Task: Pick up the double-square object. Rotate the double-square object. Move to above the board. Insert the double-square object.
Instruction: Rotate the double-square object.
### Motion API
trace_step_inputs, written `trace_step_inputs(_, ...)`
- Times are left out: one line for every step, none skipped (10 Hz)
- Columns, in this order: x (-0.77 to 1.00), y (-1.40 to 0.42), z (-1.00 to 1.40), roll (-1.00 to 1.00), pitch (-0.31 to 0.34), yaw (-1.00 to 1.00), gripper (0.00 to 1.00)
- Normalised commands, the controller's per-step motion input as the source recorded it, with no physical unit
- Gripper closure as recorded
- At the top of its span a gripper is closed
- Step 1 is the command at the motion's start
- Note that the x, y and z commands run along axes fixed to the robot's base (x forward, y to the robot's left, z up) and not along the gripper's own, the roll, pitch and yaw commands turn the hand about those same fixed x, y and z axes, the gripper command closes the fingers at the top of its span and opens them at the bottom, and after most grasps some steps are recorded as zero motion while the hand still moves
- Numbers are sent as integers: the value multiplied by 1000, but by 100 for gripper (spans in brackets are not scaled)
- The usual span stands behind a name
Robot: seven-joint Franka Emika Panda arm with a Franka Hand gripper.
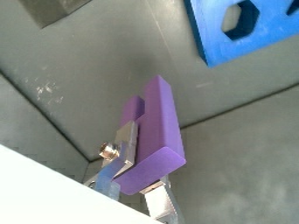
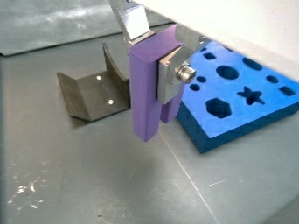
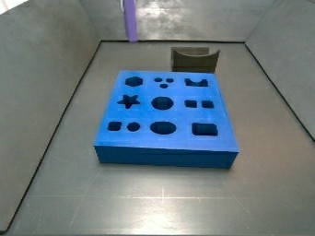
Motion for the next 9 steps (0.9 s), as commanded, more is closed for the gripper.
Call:
trace_step_inputs(-87,62,914,48,32,-20,100)
trace_step_inputs(-59,45,755,48,41,-14,100)
trace_step_inputs(-41,37,648,47,50,-9,100)
trace_step_inputs(-4,27,390,46,78,0,100)
trace_step_inputs(6,27,290,48,87,2,100)
trace_step_inputs(0,0,0,42,72,-1000,100)
trace_step_inputs(16,-4,-67,38,69,-1000,100)
trace_step_inputs(27,8,-39,36,70,-1000,100)
trace_step_inputs(29,9,-27,38,71,-1000,100)
